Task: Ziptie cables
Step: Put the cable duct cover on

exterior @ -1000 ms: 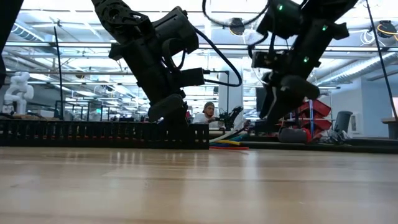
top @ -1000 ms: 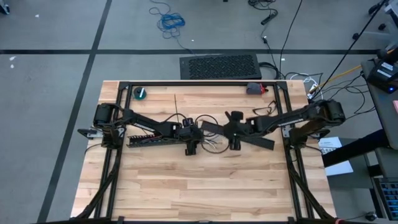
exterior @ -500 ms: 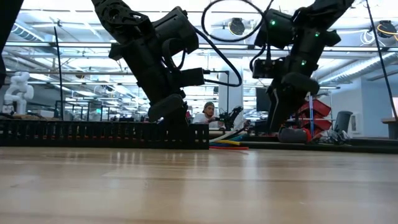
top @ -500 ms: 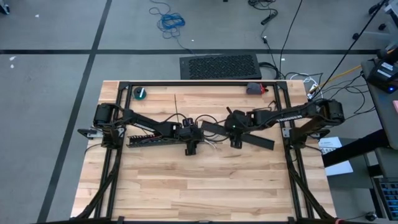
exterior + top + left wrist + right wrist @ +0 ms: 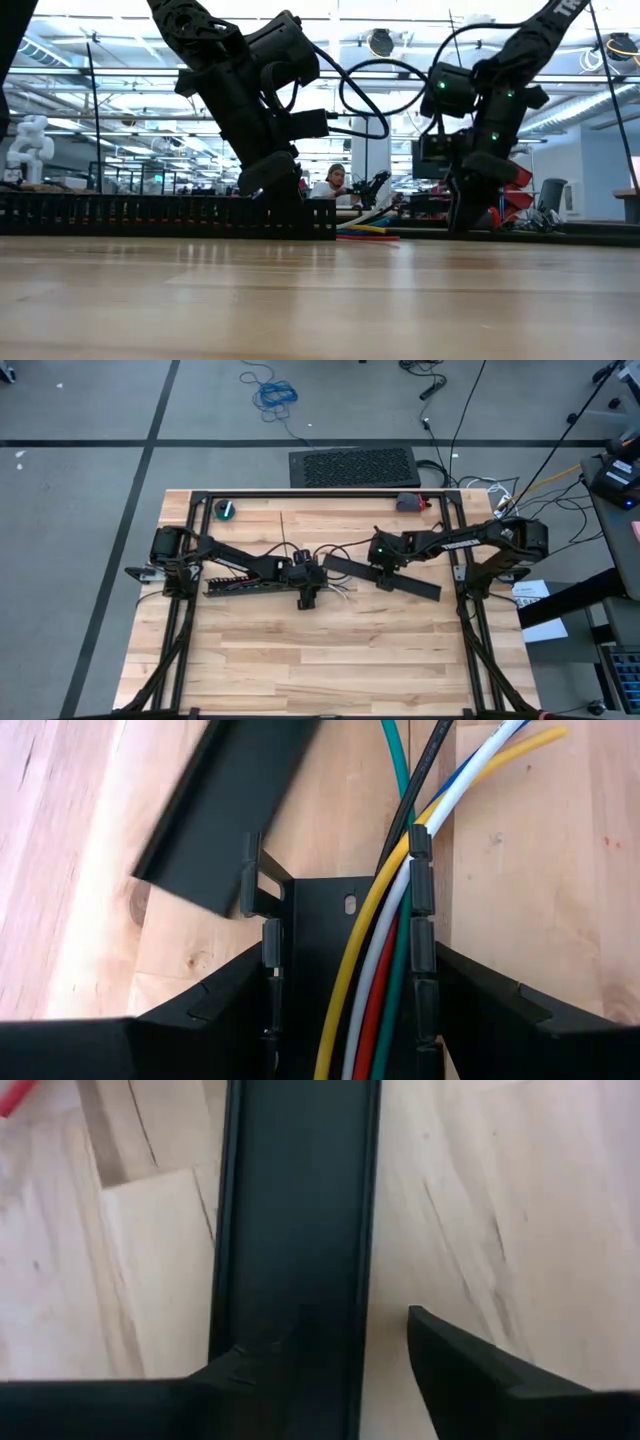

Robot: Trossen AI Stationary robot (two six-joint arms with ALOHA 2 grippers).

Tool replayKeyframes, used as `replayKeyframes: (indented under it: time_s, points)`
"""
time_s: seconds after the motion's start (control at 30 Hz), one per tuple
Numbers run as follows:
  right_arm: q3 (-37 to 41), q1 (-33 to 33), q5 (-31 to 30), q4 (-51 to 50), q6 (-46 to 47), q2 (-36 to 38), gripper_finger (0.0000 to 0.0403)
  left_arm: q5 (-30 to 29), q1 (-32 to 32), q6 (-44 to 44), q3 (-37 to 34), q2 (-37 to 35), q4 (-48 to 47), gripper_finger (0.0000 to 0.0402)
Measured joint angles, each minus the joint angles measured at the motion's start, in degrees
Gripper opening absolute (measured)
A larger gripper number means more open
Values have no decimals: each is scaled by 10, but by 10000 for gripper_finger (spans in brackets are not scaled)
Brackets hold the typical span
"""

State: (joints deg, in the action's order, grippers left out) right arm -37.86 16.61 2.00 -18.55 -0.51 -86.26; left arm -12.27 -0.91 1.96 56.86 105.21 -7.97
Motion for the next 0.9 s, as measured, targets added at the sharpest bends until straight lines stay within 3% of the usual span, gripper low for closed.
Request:
replayKeyframes:
  time_s: [0.27,0.43,0.53,0.7,0.9]
  points:
    - [6,23,-2,10,-27,-9,12,-13,0,6,17,2,4,246]
    - [6,20,-11,7,-48,-10,2,-28,0,29,41,-12,6,246]
    - [7,-3,-63,7,-61,-9,2,-24,0,30,44,-22,7,246]
    - [8,-38,-135,4,-68,-4,1,45,1,13,45,-13,1,250]
    - [10,-43,-131,-5,-64,5,0,76,10,-6,45,5,-18,296]
